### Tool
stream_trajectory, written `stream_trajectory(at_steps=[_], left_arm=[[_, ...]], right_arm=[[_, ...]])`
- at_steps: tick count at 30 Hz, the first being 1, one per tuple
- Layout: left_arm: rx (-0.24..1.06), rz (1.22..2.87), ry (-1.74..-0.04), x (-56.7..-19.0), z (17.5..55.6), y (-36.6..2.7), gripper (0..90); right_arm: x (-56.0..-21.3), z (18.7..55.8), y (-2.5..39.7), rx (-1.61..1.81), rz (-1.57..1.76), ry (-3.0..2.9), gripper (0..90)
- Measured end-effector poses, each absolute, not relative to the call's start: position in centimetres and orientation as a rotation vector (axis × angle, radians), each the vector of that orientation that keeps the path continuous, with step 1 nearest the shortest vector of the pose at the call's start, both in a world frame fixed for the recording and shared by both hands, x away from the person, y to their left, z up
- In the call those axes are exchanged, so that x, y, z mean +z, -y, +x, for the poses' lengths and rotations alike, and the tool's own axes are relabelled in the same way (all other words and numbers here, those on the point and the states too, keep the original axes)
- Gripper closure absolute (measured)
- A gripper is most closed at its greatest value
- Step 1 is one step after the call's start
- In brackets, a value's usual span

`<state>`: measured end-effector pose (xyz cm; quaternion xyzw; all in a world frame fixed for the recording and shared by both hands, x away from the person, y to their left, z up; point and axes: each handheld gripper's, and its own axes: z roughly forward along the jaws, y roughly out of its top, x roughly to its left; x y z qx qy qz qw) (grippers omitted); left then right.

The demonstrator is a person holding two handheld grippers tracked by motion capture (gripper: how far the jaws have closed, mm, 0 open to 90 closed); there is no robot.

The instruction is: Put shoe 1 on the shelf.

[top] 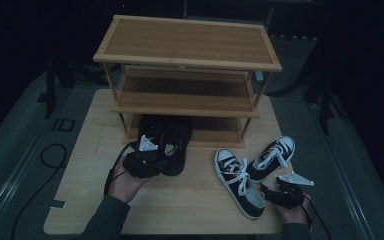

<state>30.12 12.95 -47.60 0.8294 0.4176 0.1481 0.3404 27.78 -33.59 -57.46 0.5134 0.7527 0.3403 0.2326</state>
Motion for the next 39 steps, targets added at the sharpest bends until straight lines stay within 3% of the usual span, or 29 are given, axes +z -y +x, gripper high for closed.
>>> stream_trajectory(at_steps=[21,33,39], left_arm=[[0.311,2.292,-1.075,-52.1,30.4,-11.4,69.7],[0.290,2.345,-1.113,-53.6,31.0,-11.0,89.2],[0.263,2.377,-1.116,-54.4,31.1,-10.7,89.6]], right_arm=[[-57.5,27.8,33.6,0.934,1.410,-2.069,27.5],[-57.5,27.8,33.6,0.935,1.410,-2.069,27.5],[-57.5,27.8,33.6,0.934,1.410,-2.069,27.5]])
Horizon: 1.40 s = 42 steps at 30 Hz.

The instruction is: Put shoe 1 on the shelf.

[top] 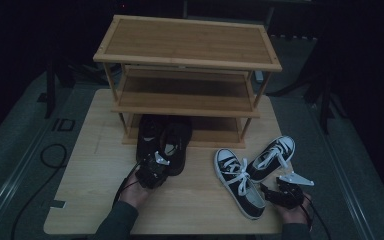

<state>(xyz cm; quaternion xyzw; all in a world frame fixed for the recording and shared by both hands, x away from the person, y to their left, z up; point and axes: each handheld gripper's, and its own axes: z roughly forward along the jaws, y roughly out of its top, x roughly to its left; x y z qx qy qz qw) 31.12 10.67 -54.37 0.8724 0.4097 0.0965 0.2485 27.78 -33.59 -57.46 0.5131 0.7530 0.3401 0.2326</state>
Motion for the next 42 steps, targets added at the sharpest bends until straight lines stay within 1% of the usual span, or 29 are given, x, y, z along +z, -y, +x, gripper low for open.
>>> stream_trajectory(at_steps=[4,12,16,21,24,30,32,35,42], left_arm=[[0.251,2.363,-1.137,-54.6,31.4,-10.7,89.7],[0.346,2.290,-1.243,-53.8,32.3,-11.7,89.6],[0.330,2.296,-1.204,-53.6,32.0,-11.0,89.5],[0.285,2.356,-1.142,-54.4,31.4,-9.5,89.6],[0.269,2.349,-1.131,-54.7,31.4,-8.8,89.5],[0.296,2.337,-1.180,-54.6,32.1,-8.8,89.6],[0.335,2.330,-1.210,-54.6,32.2,-8.9,89.5],[0.330,2.290,-1.257,-54.3,32.9,-9.5,89.5],[0.341,2.291,-1.264,-54.6,33.0,-9.2,88.6]], right_arm=[[-57.5,27.8,33.6,0.935,1.410,-2.068,27.5],[-57.5,27.8,33.6,0.935,1.410,-2.068,27.5],[-57.5,27.8,33.6,0.935,1.410,-2.068,27.5],[-57.5,27.8,33.6,0.935,1.410,-2.068,27.5],[-57.5,27.8,33.6,0.935,1.410,-2.068,27.5],[-57.5,27.8,33.6,0.935,1.410,-2.068,27.5],[-57.5,27.8,33.6,0.935,1.410,-2.068,27.5],[-57.5,27.8,33.6,0.935,1.410,-2.068,27.5],[-57.5,27.8,33.6,0.935,1.410,-2.068,27.5]])
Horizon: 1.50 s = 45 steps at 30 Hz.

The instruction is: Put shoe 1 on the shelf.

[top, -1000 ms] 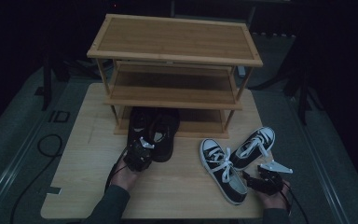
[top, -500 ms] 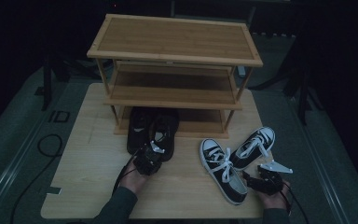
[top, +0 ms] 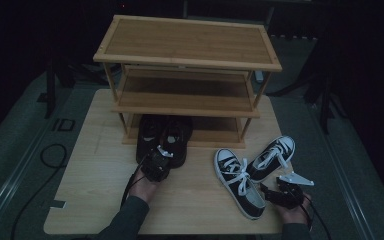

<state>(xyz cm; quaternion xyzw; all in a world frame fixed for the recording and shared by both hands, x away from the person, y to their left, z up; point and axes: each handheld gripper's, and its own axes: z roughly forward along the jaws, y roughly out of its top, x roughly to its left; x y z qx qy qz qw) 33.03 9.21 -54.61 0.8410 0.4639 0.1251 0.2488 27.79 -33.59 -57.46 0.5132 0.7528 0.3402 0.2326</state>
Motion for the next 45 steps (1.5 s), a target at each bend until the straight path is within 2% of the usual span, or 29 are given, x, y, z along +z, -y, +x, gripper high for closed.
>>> stream_trajectory(at_steps=[22,34,40,45], left_arm=[[0.429,2.277,-1.397,-54.2,37.0,-6.7,89.6],[0.412,2.250,-1.432,-54.3,39.6,-5.5,89.7],[0.414,2.245,-1.430,-54.4,40.1,-5.4,89.6],[0.438,2.263,-1.379,-54.0,39.0,-5.8,87.1]], right_arm=[[-57.5,27.8,33.6,0.935,1.410,-2.068,27.4],[-57.5,27.8,33.6,0.935,1.411,-2.069,27.4],[-57.5,27.8,33.6,0.935,1.410,-2.069,27.4],[-57.5,27.8,33.6,0.936,1.410,-2.069,27.4]])
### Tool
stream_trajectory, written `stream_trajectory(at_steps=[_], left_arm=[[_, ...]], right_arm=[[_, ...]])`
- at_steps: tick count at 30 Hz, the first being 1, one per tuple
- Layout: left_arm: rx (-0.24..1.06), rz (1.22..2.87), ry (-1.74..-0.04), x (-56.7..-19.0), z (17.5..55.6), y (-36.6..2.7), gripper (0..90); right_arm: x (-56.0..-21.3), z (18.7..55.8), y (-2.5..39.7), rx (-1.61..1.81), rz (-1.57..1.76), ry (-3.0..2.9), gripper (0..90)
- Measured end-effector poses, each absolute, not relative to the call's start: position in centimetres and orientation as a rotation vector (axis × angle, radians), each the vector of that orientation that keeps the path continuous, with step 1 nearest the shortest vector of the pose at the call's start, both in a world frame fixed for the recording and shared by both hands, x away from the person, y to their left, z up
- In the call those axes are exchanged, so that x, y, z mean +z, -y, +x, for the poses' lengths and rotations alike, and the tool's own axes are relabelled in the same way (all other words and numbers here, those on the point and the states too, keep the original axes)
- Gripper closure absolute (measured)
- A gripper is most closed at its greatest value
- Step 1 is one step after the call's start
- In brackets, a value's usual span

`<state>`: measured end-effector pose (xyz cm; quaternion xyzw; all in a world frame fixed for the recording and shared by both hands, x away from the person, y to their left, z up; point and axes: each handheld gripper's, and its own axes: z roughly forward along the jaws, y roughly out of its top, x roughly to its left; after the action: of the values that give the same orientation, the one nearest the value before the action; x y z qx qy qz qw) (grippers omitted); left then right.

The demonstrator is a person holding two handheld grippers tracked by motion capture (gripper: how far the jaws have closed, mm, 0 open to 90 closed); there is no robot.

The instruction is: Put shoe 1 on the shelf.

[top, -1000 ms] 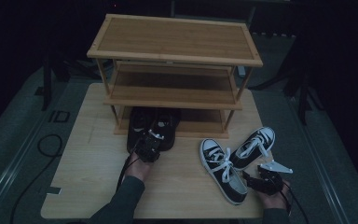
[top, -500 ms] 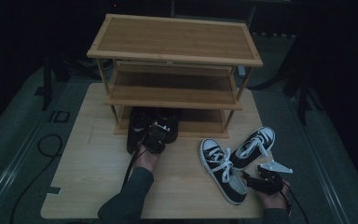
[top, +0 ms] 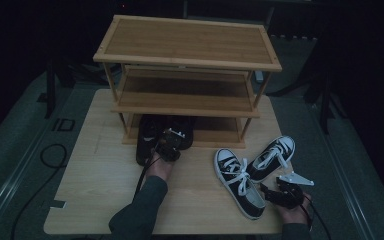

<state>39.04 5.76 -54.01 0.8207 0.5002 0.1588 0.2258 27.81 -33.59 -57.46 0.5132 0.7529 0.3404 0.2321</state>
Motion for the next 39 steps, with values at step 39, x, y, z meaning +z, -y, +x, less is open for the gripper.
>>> stream_trajectory(at_steps=[39], left_arm=[[0.485,2.223,-1.469,-53.9,32.9,-17.0,88.2]], right_arm=[[-57.5,27.8,33.6,0.935,1.411,-2.069,27.4]])
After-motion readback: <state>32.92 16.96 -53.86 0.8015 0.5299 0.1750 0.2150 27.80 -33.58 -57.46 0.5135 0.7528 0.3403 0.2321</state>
